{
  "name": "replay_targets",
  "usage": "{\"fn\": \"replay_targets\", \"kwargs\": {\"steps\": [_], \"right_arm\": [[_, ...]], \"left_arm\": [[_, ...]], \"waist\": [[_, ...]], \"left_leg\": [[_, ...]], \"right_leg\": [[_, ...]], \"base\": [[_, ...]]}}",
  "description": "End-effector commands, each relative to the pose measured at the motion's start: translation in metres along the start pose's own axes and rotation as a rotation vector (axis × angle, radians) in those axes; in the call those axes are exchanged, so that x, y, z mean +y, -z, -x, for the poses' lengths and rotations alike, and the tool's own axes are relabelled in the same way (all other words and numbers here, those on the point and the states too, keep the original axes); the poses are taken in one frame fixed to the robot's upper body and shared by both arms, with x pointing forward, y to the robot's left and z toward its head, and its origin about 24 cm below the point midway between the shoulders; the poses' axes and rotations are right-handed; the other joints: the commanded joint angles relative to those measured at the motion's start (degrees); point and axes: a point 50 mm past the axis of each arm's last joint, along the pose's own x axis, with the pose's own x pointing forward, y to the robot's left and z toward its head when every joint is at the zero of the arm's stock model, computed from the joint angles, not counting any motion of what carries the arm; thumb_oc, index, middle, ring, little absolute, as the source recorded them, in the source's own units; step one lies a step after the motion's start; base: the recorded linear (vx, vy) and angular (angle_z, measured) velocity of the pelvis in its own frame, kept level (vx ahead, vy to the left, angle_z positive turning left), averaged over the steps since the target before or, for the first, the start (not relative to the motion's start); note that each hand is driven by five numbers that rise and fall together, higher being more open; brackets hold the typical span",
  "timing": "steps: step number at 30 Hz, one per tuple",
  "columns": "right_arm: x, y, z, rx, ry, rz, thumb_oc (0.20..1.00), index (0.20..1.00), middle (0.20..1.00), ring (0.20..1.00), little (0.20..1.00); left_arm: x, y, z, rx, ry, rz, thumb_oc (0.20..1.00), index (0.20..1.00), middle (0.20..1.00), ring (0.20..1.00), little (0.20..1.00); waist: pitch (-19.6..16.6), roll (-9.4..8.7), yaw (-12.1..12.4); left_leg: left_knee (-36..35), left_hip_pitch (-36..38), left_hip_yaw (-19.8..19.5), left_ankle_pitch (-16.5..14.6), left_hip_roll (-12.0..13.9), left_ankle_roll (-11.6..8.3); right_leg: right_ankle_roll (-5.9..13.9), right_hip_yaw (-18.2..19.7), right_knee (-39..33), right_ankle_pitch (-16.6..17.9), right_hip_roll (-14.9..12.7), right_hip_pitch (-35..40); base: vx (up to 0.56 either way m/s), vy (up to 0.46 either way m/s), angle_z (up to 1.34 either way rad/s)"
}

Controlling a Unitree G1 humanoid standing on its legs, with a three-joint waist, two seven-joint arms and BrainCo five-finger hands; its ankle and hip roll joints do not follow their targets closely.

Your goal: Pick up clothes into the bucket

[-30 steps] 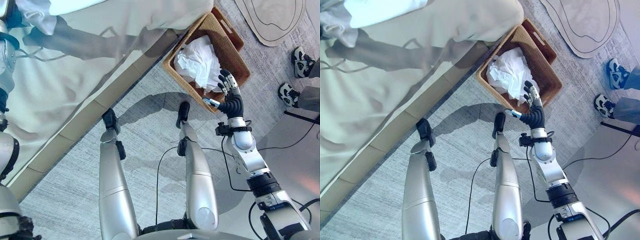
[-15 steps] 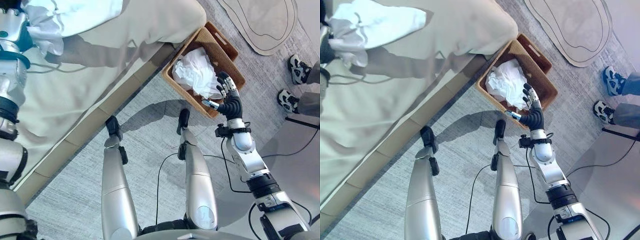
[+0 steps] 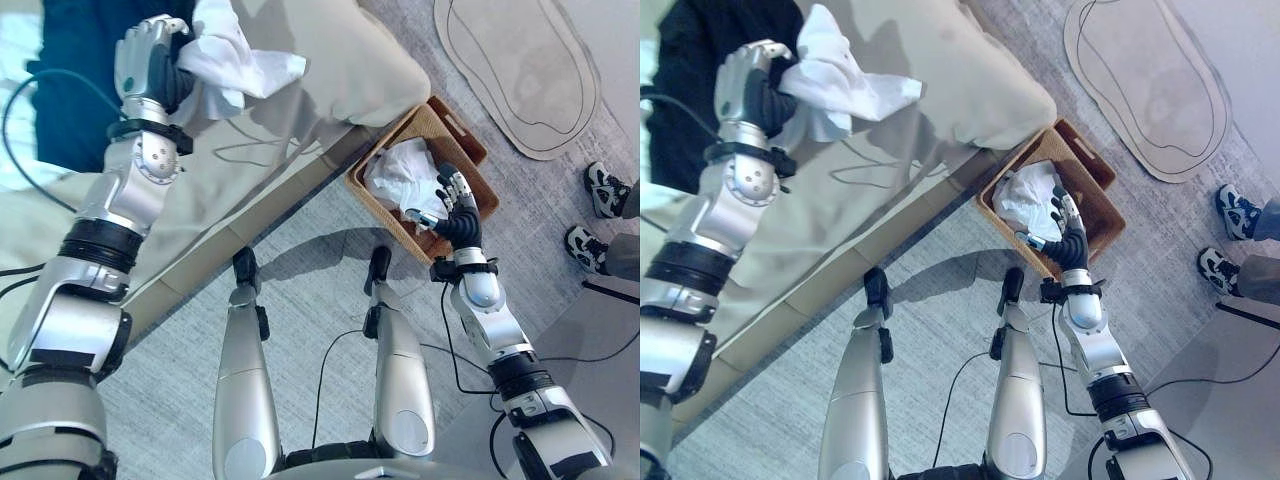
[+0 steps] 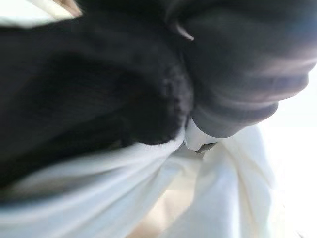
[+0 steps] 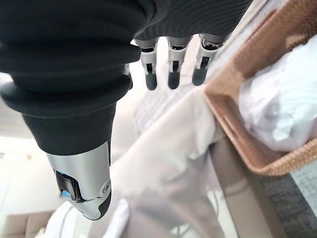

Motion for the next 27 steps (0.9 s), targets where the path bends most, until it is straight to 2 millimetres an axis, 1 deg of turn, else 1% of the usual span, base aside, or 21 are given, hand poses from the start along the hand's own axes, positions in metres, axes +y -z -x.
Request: {"fn": "replay_targets", "kwargs": {"steps": [1,3,5,8,10,11,13,17,19,21,22,23,24,25,26,27], "right_arm": [[-0.021,0.004,0.012,0.007,0.059,0.005,1.0,1.0,1.0,1.0,1.0],[-0.023,0.007,0.016,0.024,0.059,0.005,1.0,1.0,1.0,1.0,1.0],[-0.025,0.01,0.019,0.036,0.061,0.012,1.0,1.0,1.0,1.0,1.0],[-0.028,0.013,0.023,0.048,0.065,0.022,1.0,1.0,1.0,1.0,1.0],[-0.03,0.013,0.023,0.049,0.067,0.023,1.0,1.0,1.0,1.0,1.0],[-0.031,0.014,0.024,0.055,0.071,0.023,1.0,1.0,1.0,1.0,1.0],[-0.031,0.016,0.025,0.06,0.073,0.019,1.0,1.0,1.0,1.0,1.0],[-0.028,0.014,0.025,0.05,0.067,0.015,1.0,1.0,1.0,1.0,1.0],[-0.026,0.013,0.024,0.044,0.06,0.01,1.0,1.0,1.0,1.0,1.0],[-0.025,0.011,0.024,0.034,0.05,0.011,1.0,1.0,1.0,1.0,1.0],[-0.025,0.011,0.024,0.031,0.046,0.012,1.0,1.0,1.0,1.0,1.0],[-0.024,0.009,0.024,0.023,0.041,0.015,1.0,1.0,1.0,1.0,1.0],[-0.025,0.009,0.025,0.021,0.044,0.016,1.0,1.0,1.0,1.0,1.0],[-0.025,0.009,0.025,0.022,0.044,0.016,1.0,1.0,1.0,1.0,1.0],[-0.025,0.009,0.026,0.021,0.046,0.014,1.0,1.0,1.0,1.0,1.0],[-0.026,0.009,0.026,0.02,0.048,0.014,1.0,1.0,1.0,1.0,1.0]], "left_arm": [[0.032,-0.057,-0.031,-0.2,-0.122,0.245,0.2,0.2,0.2,0.2,0.2],[0.033,-0.064,-0.038,-0.21,-0.115,0.276,0.2,0.2,0.2,0.2,0.2],[0.037,-0.069,-0.042,-0.224,-0.122,0.258,0.2,0.2,0.2,0.2,0.2],[0.041,-0.071,-0.045,-0.229,-0.134,0.218,0.2,0.2,0.2,0.2,0.2],[0.041,-0.072,-0.045,-0.229,-0.136,0.235,0.2,0.2,0.2,0.2,0.2],[0.041,-0.071,-0.046,-0.215,-0.138,0.28,0.2,0.2,0.2,0.2,0.2],[0.043,-0.072,-0.046,-0.219,-0.148,0.28,0.2,0.2,0.2,0.2,0.2],[0.042,-0.06,-0.049,-0.175,-0.164,0.188,0.2,0.2,0.2,0.2,0.2],[0.045,-0.047,-0.048,-0.124,-0.19,0.136,0.2,0.2,0.2,0.2,0.2],[0.049,-0.033,-0.048,-0.081,-0.201,0.04,0.2,0.2,0.2,0.2,0.2],[0.051,-0.027,-0.047,-0.064,-0.206,-0.001,0.275,0.275,0.275,0.275,0.275],[0.053,-0.018,-0.045,-0.039,-0.212,-0.042,0.404,0.404,0.404,0.404,0.404],[0.055,-0.014,-0.043,-0.032,-0.217,-0.071,0.429,0.429,0.429,0.429,0.429],[0.054,-0.008,-0.042,-0.009,-0.212,-0.105,0.514,0.514,0.514,0.514,0.514],[0.053,0.002,-0.039,0.027,-0.198,-0.141,0.73,0.73,0.73,0.73,0.73],[0.053,0.006,-0.038,0.036,-0.193,-0.162,1.0,1.0,1.0,1.0,1.0]], "waist": [[-4.4,2.2,-1.3],[-4.7,2.12,-1.6],[-5.0,2.2,-1.9],[-5.1,2.18,-2.1],[-5.0,2.13,-2.2],[-5.0,2.08,-2.4],[-5.1,2.13,-2.4],[-5.2,1.9,-2.7],[-5.1,1.76,-2.8],[-5.1,1.52,-2.9],[-5.1,1.42,-2.9],[-5.1,1.32,-3.0],[-5.1,1.3,-2.9],[-5.1,1.25,-3.0],[-5.1,1.19,-2.9],[-5.1,1.12,-2.9]], "left_leg": [[-2.8,-0.4,1.1,2.2,-1.8,0.35],[-2.7,-0.1,1.2,2.2,-1.8,0.4],[-2.4,-0.2,1.3,2.1,-1.8,0.47],[-2.2,-0.3,1.4,2.0,-1.7,0.56],[-2.3,-0.3,1.4,2.0,-1.7,0.55],[-2.4,-0.4,1.5,2.1,-1.6,0.53],[-2.4,-0.5,1.6,2.2,-1.6,0.51],[-2.3,-0.7,1.7,2.1,-1.5,0.6],[-2.3,-0.9,1.8,2.1,-1.4,0.62],[-2.3,-1.0,1.9,2.0,-1.3,0.67],[-2.3,-1.0,1.9,2.0,-1.3,0.68],[-2.3,-1.1,2.0,2.0,-1.2,0.68],[-2.3,-1.2,2.0,2.0,-1.2,0.67],[-2.2,-1.2,2.0,1.9,-1.2,0.65],[-2.2,-1.2,2.1,1.9,-1.1,0.63],[-2.1,-1.3,2.1,1.9,-1.1,0.62]], "right_leg": [[3.62,-2.2,0.1,-0.5,-1.2,3.7],[3.59,-2.2,0.2,-0.6,-1.2,3.9],[3.54,-2.3,0.2,-0.8,-1.2,4.0],[3.44,-2.1,0.3,-0.8,-1.1,3.7],[3.44,-2.0,0.3,-0.8,-1.2,3.7],[3.46,-2.0,0.1,-0.7,-1.2,3.6],[3.51,-2.0,-0.1,-0.7,-1.1,3.6],[3.56,-1.7,-0.2,-0.6,-1.0,3.2],[3.61,-1.7,-0.4,-0.4,-1.1,3.2],[3.65,-1.6,-0.4,-0.4,-1.1,3.1],[3.69,-1.7,-0.5,-0.4,-1.1,3.1],[3.73,-1.6,-0.6,-0.3,-1.0,3.0],[3.74,-1.7,-0.6,-0.3,-1.1,3.0],[3.74,-1.7,-0.6,-0.4,-1.0,3.1],[3.78,-1.7,-0.7,-0.4,-1.0,3.1],[3.79,-1.8,-0.7,-0.3,-1.0,3.1]], "base": [[0.0,0.0,0.0],[0.0,0.0,0.0],[0.0,0.0,0.0],[0.0,0.0,0.0],[0.0,0.0,0.0],[0.0,0.0,0.0],[0.0,0.0,0.0],[0.0,0.0,0.0],[0.0,0.0,0.0],[0.0,0.0,0.0],[0.0,0.0,0.0],[0.0,0.0,0.0],[0.0,0.0,0.0],[0.0,0.0,0.0],[0.0,0.0,0.0],[0.0,0.0,0.0]]}}
